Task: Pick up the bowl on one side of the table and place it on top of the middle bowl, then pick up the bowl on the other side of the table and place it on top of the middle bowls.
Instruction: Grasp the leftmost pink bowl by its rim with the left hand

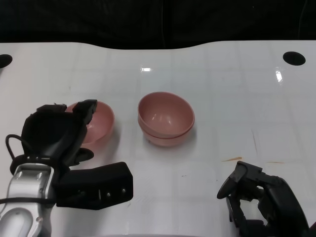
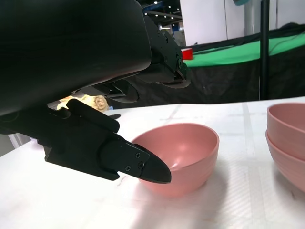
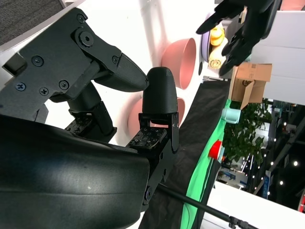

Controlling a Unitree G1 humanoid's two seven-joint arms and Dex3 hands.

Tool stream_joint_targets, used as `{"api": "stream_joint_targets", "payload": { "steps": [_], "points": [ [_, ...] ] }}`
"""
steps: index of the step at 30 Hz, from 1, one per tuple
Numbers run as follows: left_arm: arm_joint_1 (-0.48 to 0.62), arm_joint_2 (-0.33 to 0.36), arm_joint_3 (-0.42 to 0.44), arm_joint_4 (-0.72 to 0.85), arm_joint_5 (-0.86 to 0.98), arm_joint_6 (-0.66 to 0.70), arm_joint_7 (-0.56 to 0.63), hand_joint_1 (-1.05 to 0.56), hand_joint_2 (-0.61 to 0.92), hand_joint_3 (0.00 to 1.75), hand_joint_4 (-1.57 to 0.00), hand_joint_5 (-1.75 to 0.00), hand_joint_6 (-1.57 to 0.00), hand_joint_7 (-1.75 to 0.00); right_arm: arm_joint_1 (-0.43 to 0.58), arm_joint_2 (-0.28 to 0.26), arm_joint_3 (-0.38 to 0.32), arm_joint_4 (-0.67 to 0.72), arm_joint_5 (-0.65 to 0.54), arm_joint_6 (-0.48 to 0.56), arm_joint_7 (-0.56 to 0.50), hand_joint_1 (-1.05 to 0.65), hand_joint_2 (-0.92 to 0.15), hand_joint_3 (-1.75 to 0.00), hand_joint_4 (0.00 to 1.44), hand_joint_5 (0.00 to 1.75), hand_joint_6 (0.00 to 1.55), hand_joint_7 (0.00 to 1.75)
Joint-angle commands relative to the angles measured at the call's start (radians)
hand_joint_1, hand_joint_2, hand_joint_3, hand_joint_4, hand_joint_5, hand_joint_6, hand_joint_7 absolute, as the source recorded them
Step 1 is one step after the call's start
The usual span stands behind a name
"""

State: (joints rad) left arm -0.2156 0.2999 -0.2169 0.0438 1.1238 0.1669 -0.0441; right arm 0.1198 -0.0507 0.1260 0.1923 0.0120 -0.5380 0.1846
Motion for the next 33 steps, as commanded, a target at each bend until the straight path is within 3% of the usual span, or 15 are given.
{"api": "stream_joint_targets", "payload": {
  "steps": [1, 15, 18, 19, 20, 22, 23, 26, 27, 28, 29, 33],
  "points": [
    [-0.080, 0.003, -0.045, 0.135, -0.008, 0.019, 0.024, -0.54, 0.90, 0.00, -0.51, -0.04, -0.41, -0.02, 0.003, -0.002, -0.008, -0.014, 0.007, 0.002, 0.003, -0.22, -0.43, -1.34, 0.88, 1.74, 0.81, 1.47],
    [-0.307, -0.048, -0.207, 0.571, -0.088, 0.064, 0.066, -0.57, 0.91, 0.00, -0.63, -0.06, -0.50, -0.03, 0.010, 0.010, -0.006, -0.028, 0.008, 0.007, 0.015, -0.21, -0.43, -1.32, 0.87, 1.75, 0.79, 1.49],
    [-0.368, -0.065, -0.231, 0.702, -0.120, 0.051, 0.090, -0.50, 0.92, 0.03, -0.76, -0.11, -0.56, -0.04, 0.011, 0.010, -0.006, -0.030, 0.011, 0.005, 0.020, -0.20, -0.45, -1.30, 0.86, 1.75, 0.79, 1.49],
    [-0.382, -0.067, -0.236, 0.741, -0.135, 0.029, 0.115, -0.43, 0.92, 0.07, -0.85, -0.57, -0.69, -0.06, 0.011, 0.010, -0.006, -0.030, 0.008, 0.002, 0.018, -0.20, -0.45, -1.29, 0.86, 1.75, 0.79, 1.49],
    [-0.394, -0.067, -0.241, 0.771, -0.147, 0.014, 0.135, -0.39, 0.92, 0.08, -0.81, -1.03, -0.84, -0.08, 0.012, 0.010, -0.006, -0.030, 0.005, -0.001, 0.017, -0.20, -0.45, -1.29, 0.86, 1.75, 0.79, 1.49],
    [-0.410, -0.065, -0.255, 0.821, -0.161, -0.015, 0.199, -0.36, 0.92, 0.11, -0.78, -1.47, -0.98, -0.10, 0.013, 0.012, -0.005, -0.030, 0.003, -0.006, 0.017, -0.20, -0.46, -1.29, 0.86, 1.75, 0.79, 1.49],
    [-0.415, -0.064, -0.263, 0.841, -0.164, -0.027, 0.234, -0.36, 0.92, 0.18, -0.79, -1.61, -1.03, -0.12, 0.014, 0.013, -0.004, -0.030, 0.004, -0.009, 0.018, -0.20, -0.46, -1.29, 0.86, 1.75, 0.79, 1.49],
    [-0.423, -0.059, -0.279, 0.857, -0.173, -0.044, 0.302, -0.34, 0.92, 0.22, -0.80, -1.73, -1.07, -0.15, 0.017, 0.012, -0.002, -0.036, 0.003, -0.004, 0.018, -0.20, -0.47, -1.29, 0.86, 1.75, 0.78, 1.48],
    [-0.425, -0.060, -0.279, 0.856, -0.181, -0.043, 0.303, -0.33, 0.92, 0.21, -0.81, -1.74, -1.03, -0.31, 0.017, 0.012, -0.003, -0.037, 0.003, -0.001, 0.018, -0.20, -0.46, -1.28, 0.86, 1.75, 0.79, 1.48],
    [-0.428, -0.061, -0.280, 0.856, -0.189, -0.042, 0.302, -0.33, 0.92, 0.18, -0.81, -1.74, -0.89, -0.66, 0.017, 0.012, -0.003, -0.038, 0.003, 0.001, 0.017, -0.20, -0.46, -1.28, 0.86, 1.75, 0.79, 1.48],
    [-0.428, -0.060, -0.280, 0.854, -0.195, -0.044, 0.307, -0.33, 0.92, 0.16, -0.81, -1.74, -0.83, -0.80, 0.016, 0.012, -0.004, -0.037, -0.001, -0.002, 0.015, -0.20, -0.46, -1.28, 0.86, 1.75, 0.79, 1.47],
    [-0.427, -0.048, -0.294, 0.839, -0.204, -0.051, 0.334, -0.34, 0.92, 0.16, -0.79, -1.75, -0.79, -0.77, 0.016, 0.011, -0.005, -0.035, -0.003, -0.007, 0.015, -0.20, -0.47, -1.27, 0.86, 1.74, 0.79, 1.47]
  ]
}}
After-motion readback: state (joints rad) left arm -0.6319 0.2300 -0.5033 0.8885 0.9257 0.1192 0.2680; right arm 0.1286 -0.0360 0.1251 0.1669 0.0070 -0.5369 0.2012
